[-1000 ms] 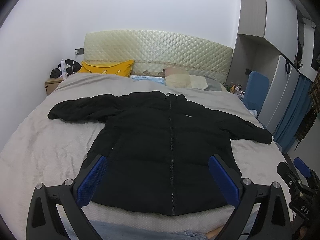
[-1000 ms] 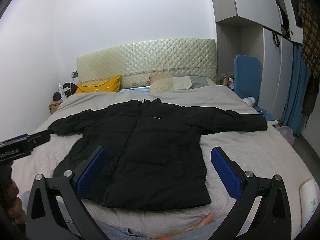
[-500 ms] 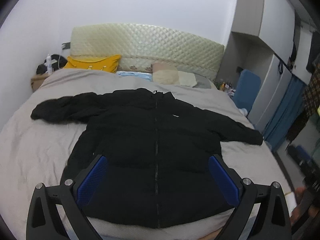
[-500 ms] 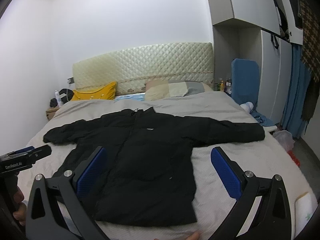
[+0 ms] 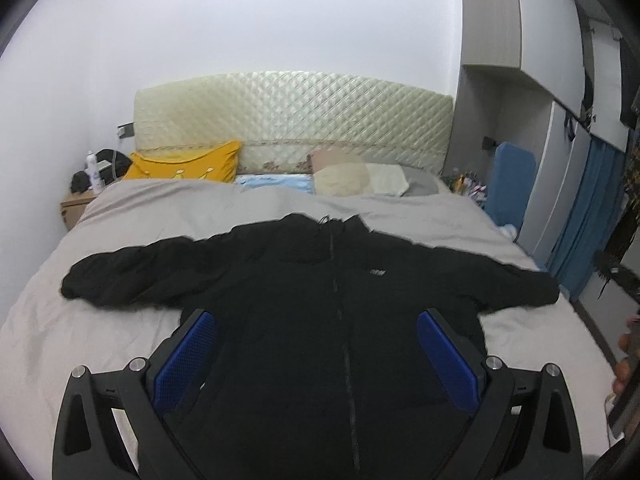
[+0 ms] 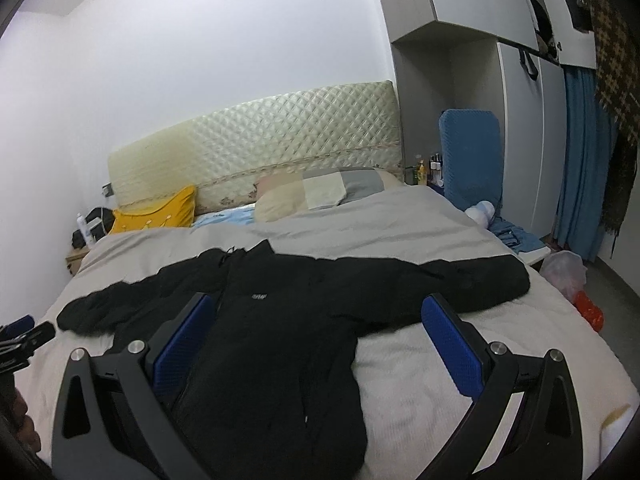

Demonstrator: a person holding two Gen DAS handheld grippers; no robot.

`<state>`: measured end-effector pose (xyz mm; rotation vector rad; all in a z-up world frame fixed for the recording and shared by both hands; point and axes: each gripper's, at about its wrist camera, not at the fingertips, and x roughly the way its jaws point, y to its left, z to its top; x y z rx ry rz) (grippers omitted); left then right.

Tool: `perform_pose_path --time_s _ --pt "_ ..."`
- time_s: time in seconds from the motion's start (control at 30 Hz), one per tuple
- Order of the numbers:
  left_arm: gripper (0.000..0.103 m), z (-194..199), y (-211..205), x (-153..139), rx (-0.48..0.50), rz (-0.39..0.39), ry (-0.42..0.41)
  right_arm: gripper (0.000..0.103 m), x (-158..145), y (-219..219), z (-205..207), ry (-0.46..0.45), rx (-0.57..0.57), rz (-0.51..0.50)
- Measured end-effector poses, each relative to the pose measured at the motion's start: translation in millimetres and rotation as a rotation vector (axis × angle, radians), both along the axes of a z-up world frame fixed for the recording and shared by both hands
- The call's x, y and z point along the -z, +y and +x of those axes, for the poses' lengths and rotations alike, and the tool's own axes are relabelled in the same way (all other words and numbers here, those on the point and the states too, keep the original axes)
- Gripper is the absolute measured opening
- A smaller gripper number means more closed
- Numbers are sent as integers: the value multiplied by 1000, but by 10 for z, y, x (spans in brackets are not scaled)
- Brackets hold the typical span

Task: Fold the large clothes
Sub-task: 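Grasp the jacket sleeve cuff nearest the right tool and lift it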

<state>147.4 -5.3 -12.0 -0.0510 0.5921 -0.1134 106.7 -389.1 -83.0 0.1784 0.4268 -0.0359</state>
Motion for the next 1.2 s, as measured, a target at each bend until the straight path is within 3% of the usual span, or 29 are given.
perform_pose_path --time_s 0.2,0.3,0.4,0.63,0.77,0.93,1.0,1.1,1.2 --pt "102 316 -14 116 29 -1 -18 103 90 36 549 7 51 -131" --pt "102 439 31 233 33 -24 -28 103 143 -9 803 -30 66 -146" --pt "102 574 137 428 2 -32 -11 103 227 -152 998 -94 84 -104" --pt "102 800 460 931 -51 -12 79 103 722 -708 1395 -53 151 -36" --pt "102 844 619 1127 -72 -24 121 103 1095 -1295 1598 -1 216 62" --pt "102 793 680 1213 -84 -58 109 103 1560 -1968 1698 52 300 222" --pt "102 815 664 1253 -80 -61 102 103 1783 -2213 1761 125 365 296" --pt "102 862 619 1303 -77 -52 93 103 2037 -2557 1766 137 418 447" --pt "102 910 586 1369 -71 -50 85 103 2241 -2903 1699 85 489 568"
